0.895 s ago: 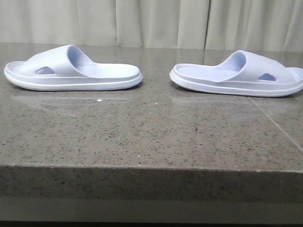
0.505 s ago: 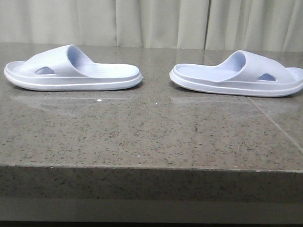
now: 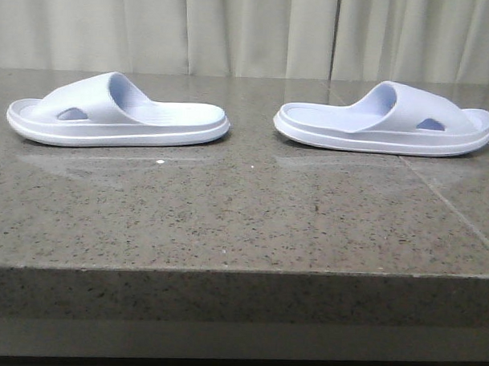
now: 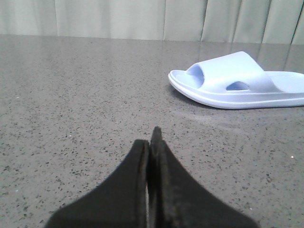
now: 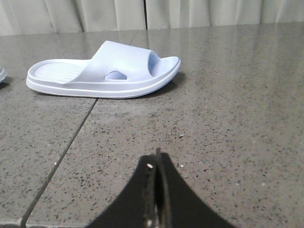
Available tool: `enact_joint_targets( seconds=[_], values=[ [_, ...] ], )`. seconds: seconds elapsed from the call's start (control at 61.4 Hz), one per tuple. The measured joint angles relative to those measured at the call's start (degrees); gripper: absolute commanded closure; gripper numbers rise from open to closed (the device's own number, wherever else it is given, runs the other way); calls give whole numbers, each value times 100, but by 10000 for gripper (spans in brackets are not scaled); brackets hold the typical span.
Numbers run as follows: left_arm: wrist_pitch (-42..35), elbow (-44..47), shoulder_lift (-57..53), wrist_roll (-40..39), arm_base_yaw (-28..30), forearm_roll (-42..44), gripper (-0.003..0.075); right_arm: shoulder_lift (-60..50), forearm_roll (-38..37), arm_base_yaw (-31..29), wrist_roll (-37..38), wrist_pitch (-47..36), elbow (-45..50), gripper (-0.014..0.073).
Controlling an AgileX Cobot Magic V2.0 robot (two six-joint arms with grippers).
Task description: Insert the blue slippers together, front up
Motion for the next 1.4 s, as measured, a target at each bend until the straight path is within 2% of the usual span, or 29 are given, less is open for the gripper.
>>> enact_joint_targets(
  seconds=[0.912,1.123,1.237,1.4],
  values=[
    [-167,-55,0,0,0,0,740,0,-3,0,0,51,-26,653],
    [691,-1280,381,0,0,0,740,96,-355,0,0,696,-1114,653],
    [1156,-2111,1224,0,0,19,739,553,-480,0,0,1017,-1966,653],
    [1266,-2811,2321,0,0,19,739,1333,-527,0,0,1246,-2778,653]
  ],
)
